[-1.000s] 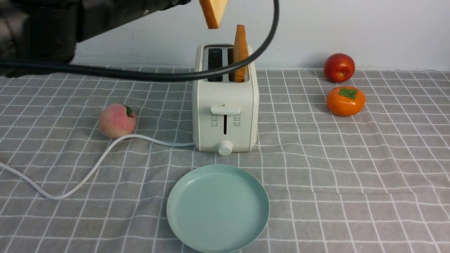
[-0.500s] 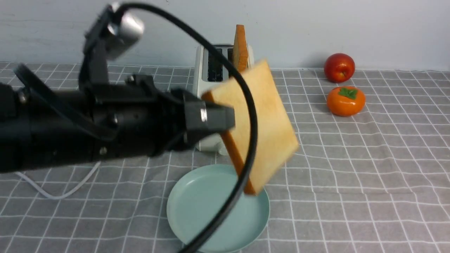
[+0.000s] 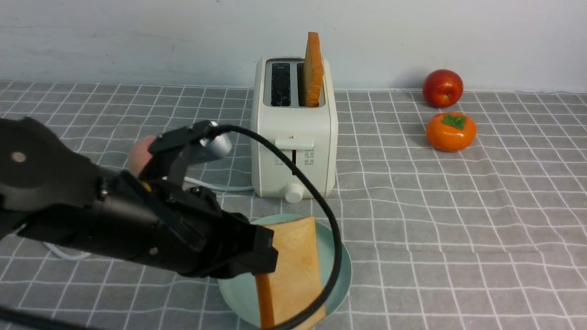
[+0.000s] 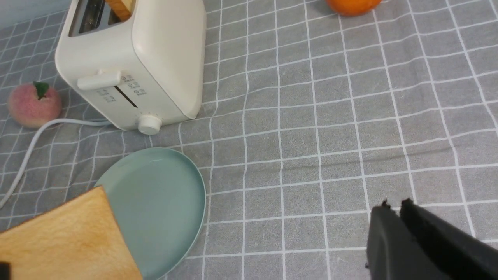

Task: Take toasted bread from bread machine on grey coffee table place on plate.
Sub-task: 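Place the slice of bread on the plate with the left gripper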

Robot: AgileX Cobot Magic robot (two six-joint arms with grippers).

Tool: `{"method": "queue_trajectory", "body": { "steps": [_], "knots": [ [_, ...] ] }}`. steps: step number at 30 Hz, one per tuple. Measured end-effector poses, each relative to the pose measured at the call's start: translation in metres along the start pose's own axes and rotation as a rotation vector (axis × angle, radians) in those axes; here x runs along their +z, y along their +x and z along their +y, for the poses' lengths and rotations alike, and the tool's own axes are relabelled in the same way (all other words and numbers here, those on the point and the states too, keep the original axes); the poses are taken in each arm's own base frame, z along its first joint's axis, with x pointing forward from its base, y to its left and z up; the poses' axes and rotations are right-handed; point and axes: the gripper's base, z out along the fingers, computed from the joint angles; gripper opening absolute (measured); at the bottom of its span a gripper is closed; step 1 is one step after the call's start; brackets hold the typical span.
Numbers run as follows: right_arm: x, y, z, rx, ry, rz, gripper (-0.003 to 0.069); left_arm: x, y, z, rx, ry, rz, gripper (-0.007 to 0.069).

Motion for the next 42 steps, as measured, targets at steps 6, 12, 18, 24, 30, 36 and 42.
{"method": "queue_trajectory", "body": {
  "steps": [6, 12, 18, 24, 30, 36, 42],
  "knots": [
    [0.0, 0.002, 0.0, -0.011, 0.002, 0.018, 0.005, 0.021, -0.017, 0.034, -0.131, 0.023, -0.019, 0.0039],
    [0.0, 0.002, 0.0, -0.024, -0.001, 0.019, 0.0054, 0.025, -0.035, 0.069, -0.171, 0.211, -0.056, 0.0039],
    [0.0, 0.002, 0.0, -0.026, -0.001, 0.017, 0.0054, 0.05, -0.033, 0.089, -0.185, 0.244, -0.024, 0.0039],
    [0.0, 0.001, 0.0, -0.027, -0.001, 0.015, 0.0054, 0.067, -0.031, 0.106, -0.24, 0.183, -0.025, 0.0039],
    [0.0, 0.001, 0.0, -0.027, -0.001, 0.015, 0.0054, 0.069, -0.034, 0.113, -0.249, 0.112, -0.06, 0.0136],
    [0.0, 0.001, 0.0, -0.027, -0.002, 0.011, 0.0054, 0.069, -0.031, 0.116, -0.195, 0.074, -0.032, 0.0443],
    [-0.016, -0.019, 0.01, -0.075, -0.019, -0.028, 0.0054, 0.048, -0.03, 0.116, -0.101, -0.056, -0.006, 0.0525]
  ]
}}
